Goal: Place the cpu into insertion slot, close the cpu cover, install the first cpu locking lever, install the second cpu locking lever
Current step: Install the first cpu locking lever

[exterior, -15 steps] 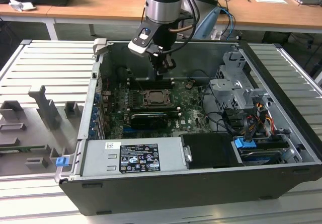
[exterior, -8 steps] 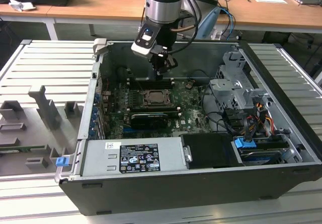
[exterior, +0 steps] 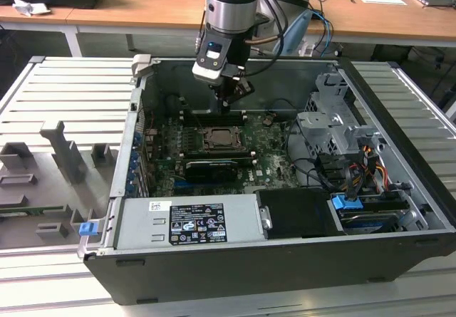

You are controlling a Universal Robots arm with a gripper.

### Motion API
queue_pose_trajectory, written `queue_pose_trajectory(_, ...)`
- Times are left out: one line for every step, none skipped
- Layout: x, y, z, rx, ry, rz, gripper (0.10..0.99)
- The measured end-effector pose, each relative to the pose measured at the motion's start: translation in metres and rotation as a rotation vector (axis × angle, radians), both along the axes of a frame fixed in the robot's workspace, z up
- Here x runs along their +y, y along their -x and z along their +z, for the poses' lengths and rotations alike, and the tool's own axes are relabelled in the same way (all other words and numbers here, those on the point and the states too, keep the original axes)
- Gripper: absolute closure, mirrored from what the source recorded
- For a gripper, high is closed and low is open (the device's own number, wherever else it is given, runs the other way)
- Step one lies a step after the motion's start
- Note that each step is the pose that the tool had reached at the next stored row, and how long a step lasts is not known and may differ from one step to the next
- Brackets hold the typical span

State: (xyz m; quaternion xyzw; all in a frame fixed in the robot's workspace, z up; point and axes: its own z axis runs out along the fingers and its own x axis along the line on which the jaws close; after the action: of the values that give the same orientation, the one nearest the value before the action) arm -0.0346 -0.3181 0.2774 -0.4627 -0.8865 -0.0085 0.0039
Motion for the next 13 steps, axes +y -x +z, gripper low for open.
queue_pose_trajectory(0.0000, 0.0000, 0.0000, 0.0000, 0.000, 0.011, 0.980)
queue_pose_trajectory(0.0000, 0.0000, 0.0000, 0.0000, 0.000, 0.021, 0.980)
queue_pose_trajectory(0.0000, 0.0000, 0.0000, 0.0001, 0.000, 0.041, 0.980)
queue_pose_trajectory(0.0000, 0.0000, 0.0000, 0.0001, 0.000, 0.060, 0.980)
queue_pose_trajectory(0.0000, 0.0000, 0.0000, 0.0000, 0.000, 0.079, 0.980)
queue_pose_trajectory(0.0000, 0.0000, 0.0000, 0.0000, 0.000, 0.099, 0.980)
queue_pose_trajectory(0.0000, 0.0000, 0.0000, 0.0001, 0.000, 0.113, 0.980)
queue_pose_trajectory(0.0000, 0.0000, 0.0000, 0.0001, 0.000, 0.130, 0.980)
queue_pose_trajectory(0.0000, 0.0000, -0.0001, 0.0000, 0.000, 0.160, 0.980)
queue_pose_trajectory(0.0000, 0.0000, -0.0001, 0.0000, 0.000, 0.181, 0.980)
queue_pose_trajectory(0.0000, 0.0000, -0.0001, 0.0001, 0.000, 0.200, 0.980)
queue_pose_trajectory(0.0000, 0.0000, -0.0002, 0.0001, 0.000, 0.235, 0.980)
queue_pose_trajectory(0.0000, 0.0000, -0.0002, 0.0000, 0.000, 0.265, 0.980)
